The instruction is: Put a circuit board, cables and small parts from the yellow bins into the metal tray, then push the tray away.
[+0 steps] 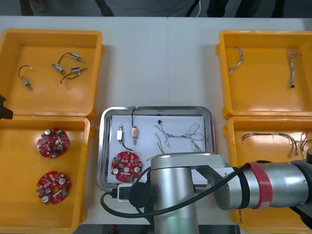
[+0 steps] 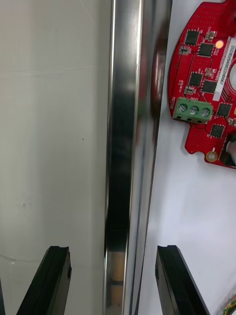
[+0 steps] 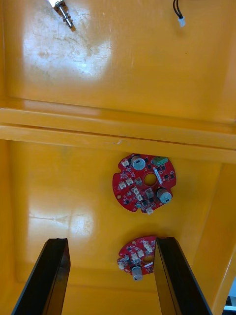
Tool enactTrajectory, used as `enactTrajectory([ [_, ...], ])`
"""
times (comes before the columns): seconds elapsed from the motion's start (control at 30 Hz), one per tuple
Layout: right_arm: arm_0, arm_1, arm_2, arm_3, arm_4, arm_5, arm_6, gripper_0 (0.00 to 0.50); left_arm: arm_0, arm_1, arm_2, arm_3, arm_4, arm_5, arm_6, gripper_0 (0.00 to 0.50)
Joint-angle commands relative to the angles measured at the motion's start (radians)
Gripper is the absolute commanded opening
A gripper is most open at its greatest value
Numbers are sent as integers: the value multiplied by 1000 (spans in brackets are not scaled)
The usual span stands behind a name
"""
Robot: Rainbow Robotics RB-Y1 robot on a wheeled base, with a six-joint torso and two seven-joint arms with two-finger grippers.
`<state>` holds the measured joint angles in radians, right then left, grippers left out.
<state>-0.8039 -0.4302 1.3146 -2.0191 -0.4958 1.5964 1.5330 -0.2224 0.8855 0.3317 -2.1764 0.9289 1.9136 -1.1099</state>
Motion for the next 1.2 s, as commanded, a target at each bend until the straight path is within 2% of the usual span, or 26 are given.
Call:
enactTrajectory([
  [0.03,14,45,23,13,20,4,-47,500,18,47,32,-29,4,6,-85,500],
  [0.53,15,54,37,31,51,-1,-65,500,18,47,32,-29,4,6,-85,500],
  [1.1,15,62,41,34,52,-4,-96,500,18,47,32,-29,4,6,-85,500],
  [1.13,15,64,41,34,52,-4,-99,481,18,47,32,-29,4,6,-85,500],
  [1.2,15,65,41,34,56,-4,-103,384,18,47,32,-29,4,6,-85,500],
])
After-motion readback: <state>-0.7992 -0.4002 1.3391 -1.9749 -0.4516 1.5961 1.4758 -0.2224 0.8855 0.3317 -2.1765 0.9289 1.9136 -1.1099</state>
